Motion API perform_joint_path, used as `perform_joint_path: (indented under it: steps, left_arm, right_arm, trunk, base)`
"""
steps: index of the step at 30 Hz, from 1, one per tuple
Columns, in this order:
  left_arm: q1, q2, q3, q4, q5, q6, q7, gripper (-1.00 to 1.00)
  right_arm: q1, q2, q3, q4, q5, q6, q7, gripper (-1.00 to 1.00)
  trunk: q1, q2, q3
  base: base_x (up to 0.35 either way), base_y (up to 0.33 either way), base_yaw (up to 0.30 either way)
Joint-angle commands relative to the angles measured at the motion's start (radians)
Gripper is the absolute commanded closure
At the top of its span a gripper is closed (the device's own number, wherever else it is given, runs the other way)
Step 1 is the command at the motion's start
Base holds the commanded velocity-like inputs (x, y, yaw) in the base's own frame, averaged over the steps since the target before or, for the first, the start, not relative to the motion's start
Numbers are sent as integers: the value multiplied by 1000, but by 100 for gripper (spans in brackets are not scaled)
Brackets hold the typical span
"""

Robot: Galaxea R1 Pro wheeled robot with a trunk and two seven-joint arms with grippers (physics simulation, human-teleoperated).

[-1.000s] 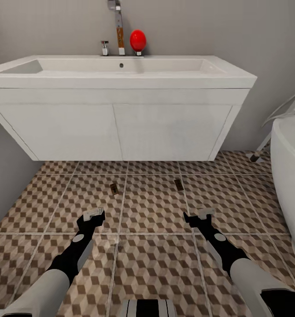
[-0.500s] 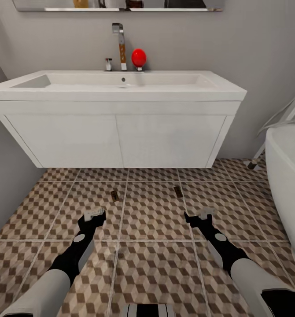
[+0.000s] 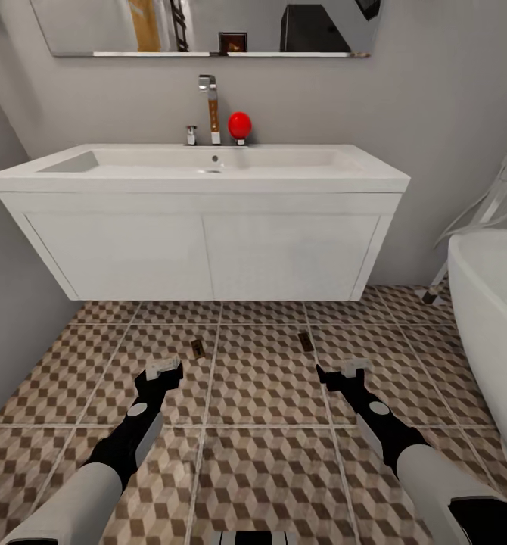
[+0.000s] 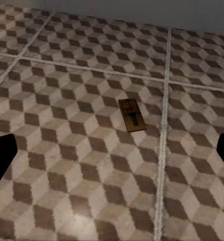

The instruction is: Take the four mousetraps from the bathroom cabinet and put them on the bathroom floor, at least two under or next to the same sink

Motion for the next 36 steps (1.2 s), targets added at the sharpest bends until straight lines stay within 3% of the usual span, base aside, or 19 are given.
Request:
perform_joint_path:
  steps: [1, 36]
  left_arm:
    - [0, 0, 0, 1, 9, -4, 1, -100]
    - [0, -5, -1, 2, 9, -3, 1, -100]
  right_arm:
    - [-1, -1, 7, 1, -3, -3, -1, -100]
    - [0, -1, 7, 1, -2, -5, -1, -100]
  trunk:
    - [-1, 0, 3]
    - [-16, 8, 139]
  base:
    - [0, 0, 0]
    - [0, 0, 0]
